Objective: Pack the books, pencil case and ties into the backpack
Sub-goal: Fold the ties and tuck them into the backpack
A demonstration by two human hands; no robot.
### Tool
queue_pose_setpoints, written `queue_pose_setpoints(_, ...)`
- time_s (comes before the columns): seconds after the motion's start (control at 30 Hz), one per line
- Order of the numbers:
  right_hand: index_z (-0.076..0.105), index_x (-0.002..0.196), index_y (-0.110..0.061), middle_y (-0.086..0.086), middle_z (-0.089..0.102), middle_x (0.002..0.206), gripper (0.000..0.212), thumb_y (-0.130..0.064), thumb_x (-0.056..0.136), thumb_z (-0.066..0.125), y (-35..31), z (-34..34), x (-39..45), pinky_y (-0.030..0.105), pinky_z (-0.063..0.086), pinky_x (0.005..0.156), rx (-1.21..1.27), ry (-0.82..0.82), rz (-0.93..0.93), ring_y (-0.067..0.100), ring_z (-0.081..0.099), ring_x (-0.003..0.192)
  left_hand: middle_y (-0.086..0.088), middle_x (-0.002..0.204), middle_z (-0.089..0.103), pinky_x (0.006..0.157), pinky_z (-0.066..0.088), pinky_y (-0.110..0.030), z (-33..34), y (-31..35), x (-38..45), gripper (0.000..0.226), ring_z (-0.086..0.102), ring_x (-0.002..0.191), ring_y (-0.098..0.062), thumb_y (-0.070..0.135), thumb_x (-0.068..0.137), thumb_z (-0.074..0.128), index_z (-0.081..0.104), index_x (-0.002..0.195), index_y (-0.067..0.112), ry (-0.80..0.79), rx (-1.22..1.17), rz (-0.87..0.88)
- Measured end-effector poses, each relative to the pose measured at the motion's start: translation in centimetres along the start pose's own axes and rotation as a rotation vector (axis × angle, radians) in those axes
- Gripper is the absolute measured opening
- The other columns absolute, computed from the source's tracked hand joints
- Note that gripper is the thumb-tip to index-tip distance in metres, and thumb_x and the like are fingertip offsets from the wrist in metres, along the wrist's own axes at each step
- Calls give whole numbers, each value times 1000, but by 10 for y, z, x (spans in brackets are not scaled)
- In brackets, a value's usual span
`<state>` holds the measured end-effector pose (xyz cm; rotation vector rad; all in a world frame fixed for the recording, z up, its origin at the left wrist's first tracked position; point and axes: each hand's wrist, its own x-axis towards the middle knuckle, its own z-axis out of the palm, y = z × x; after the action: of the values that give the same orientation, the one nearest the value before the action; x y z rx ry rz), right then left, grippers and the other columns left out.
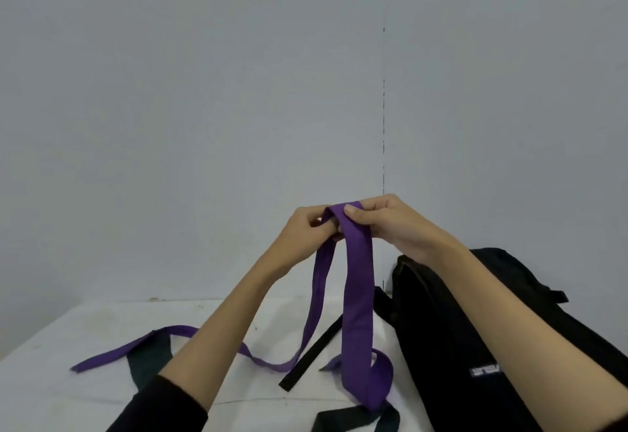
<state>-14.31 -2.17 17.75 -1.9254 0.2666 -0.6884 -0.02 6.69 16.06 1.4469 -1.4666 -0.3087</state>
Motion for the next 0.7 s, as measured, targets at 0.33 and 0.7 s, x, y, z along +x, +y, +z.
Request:
queue_pose_setpoints(0.33, 69, 95, 0, 13, 73, 91, 29, -21, 96, 50, -39, -57, -16, 37, 53, 84, 49, 242, -161, 25, 70, 80, -1, 94, 70, 81, 50, -27, 24, -20, 1, 25, 69, 88, -18, 33, 97, 48, 65, 108, 19, -416, -133, -250)
queue_pose_setpoints(0.7, 66, 95, -4, 5, 69, 82, 13, -10, 90, 56, -43, -50, -3, 34, 56, 76, 180, -3, 18, 19, 66, 69, 0, 57, 52, 52, 44, -25, 8, 73, 57, 26, 48, 47, -11, 21, 99, 41, 55, 82, 7, -95, -147, -65)
